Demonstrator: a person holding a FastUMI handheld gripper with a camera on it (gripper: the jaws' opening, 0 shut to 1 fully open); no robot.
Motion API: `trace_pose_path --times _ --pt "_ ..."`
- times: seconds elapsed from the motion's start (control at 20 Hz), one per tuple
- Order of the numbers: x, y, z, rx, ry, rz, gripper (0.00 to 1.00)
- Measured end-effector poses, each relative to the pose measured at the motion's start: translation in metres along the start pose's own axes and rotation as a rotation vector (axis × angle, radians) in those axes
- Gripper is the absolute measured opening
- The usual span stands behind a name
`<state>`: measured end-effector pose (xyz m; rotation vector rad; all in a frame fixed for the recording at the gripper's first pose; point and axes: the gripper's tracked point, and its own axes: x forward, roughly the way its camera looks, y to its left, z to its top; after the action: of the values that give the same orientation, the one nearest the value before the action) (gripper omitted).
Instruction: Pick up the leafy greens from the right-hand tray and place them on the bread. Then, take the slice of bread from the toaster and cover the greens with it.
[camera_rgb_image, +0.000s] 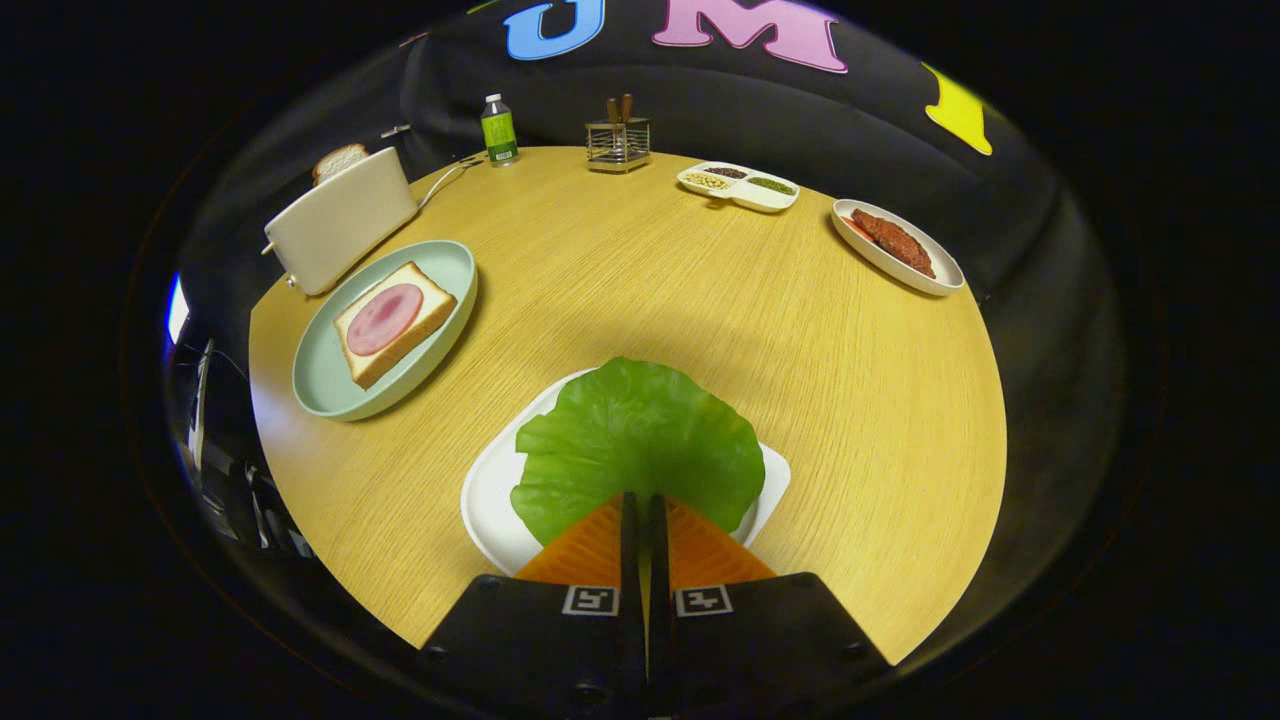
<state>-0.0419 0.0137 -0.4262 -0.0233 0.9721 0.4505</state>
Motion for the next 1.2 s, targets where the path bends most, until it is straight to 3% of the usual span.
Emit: trace_pose_path --times 0.5,0.8,1.2 --pt "-0.070 0.024 0.073 -0.026 -0.187 -0.017 0.06" --pt "-0.085 0.088 0.134 -0.060 -0.263 0.077 0.06" --pt "-0.060 0.184 0.183 -0.146 -0.258 0.203 0.06"
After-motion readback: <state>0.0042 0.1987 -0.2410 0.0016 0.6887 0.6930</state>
